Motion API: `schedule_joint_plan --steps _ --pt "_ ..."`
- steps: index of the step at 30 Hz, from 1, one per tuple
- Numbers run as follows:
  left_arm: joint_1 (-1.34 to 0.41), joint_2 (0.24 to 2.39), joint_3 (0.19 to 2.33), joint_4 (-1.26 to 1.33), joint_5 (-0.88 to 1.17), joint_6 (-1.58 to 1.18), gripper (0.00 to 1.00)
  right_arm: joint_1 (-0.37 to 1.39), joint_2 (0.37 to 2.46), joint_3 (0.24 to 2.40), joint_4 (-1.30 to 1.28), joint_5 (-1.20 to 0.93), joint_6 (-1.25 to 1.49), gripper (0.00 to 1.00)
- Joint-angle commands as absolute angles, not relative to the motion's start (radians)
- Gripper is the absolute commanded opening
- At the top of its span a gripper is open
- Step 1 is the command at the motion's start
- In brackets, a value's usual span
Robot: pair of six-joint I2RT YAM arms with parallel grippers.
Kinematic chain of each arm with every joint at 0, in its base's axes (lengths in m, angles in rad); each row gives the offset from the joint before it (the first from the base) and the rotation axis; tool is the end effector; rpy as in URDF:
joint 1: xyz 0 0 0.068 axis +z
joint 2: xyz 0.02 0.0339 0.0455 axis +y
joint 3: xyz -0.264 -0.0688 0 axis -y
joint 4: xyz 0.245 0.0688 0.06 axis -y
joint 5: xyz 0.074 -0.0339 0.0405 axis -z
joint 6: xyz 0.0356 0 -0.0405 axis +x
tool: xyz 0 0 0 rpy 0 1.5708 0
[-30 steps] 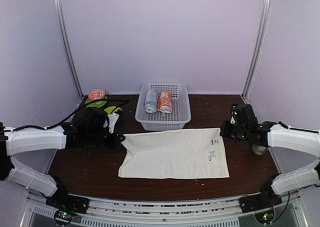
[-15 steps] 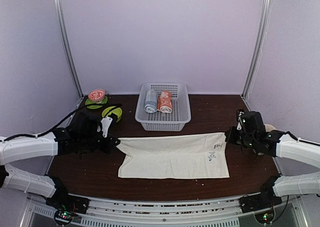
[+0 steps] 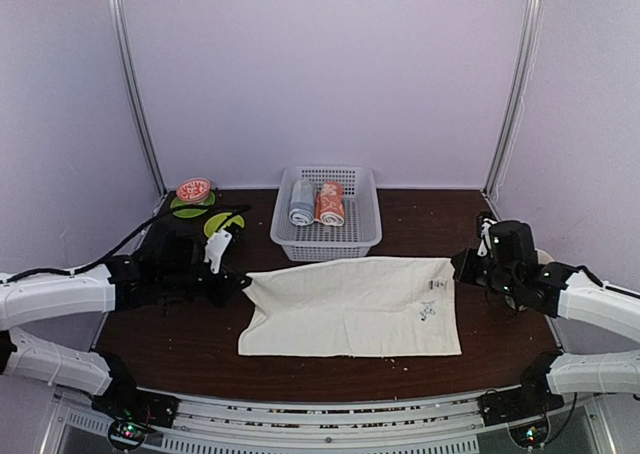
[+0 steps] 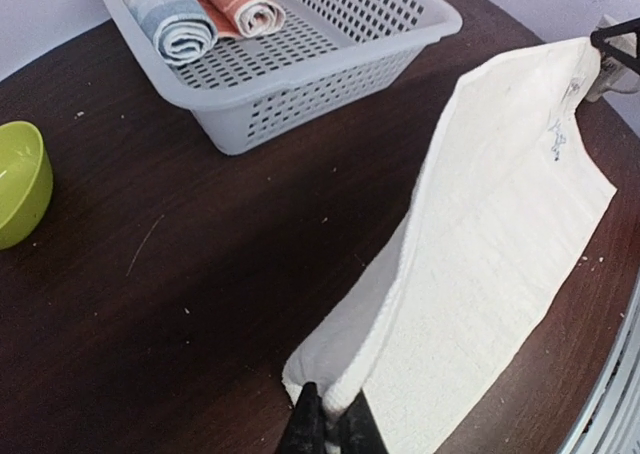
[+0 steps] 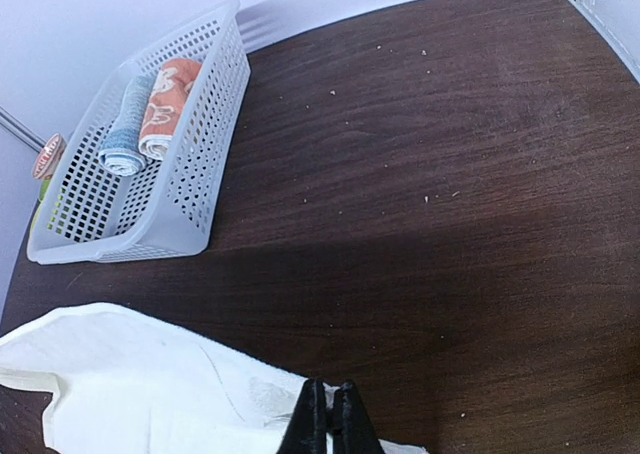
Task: Roll the towels
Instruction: Fold the towel at the center of the board.
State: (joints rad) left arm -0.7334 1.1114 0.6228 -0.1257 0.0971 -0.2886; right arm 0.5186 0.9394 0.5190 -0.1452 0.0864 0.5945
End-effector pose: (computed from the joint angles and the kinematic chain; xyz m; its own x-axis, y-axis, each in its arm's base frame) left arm 0.1737 -0.1611 0.2250 -0.6169 0.1745 -0.7675 0.5732 0.7678 -0.2861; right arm 0.1793 0.0988 0.2227 -0.6267 0.2848 -0.7253 -0.0960 0.8955 0.4346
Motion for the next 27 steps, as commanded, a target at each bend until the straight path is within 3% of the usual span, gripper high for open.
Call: schedule_joint_plan --steps 1,14,21,27 --pt "-0.745 1.188 0.667 -0.087 0.049 -0.257 0.0 0.52 0.972 0.505 -0.107 0.097 0.597 0.0" --pt "-0.875 1.14 0.617 -0.042 -0.162 -0.184 0.0 0.526 0.922 0.453 -0.137 0.06 0.614 0.0" --pt "-0.899 1.036 0.451 0.081 -0.161 -0.258 0.0 0.556 0.815 0.371 -0.193 0.054 0.679 0.0" --pt "-0.902 1.067 0.427 0.05 -0.116 -0.299 0.0 0.588 0.75 0.336 -0.249 0.043 0.696 0.0"
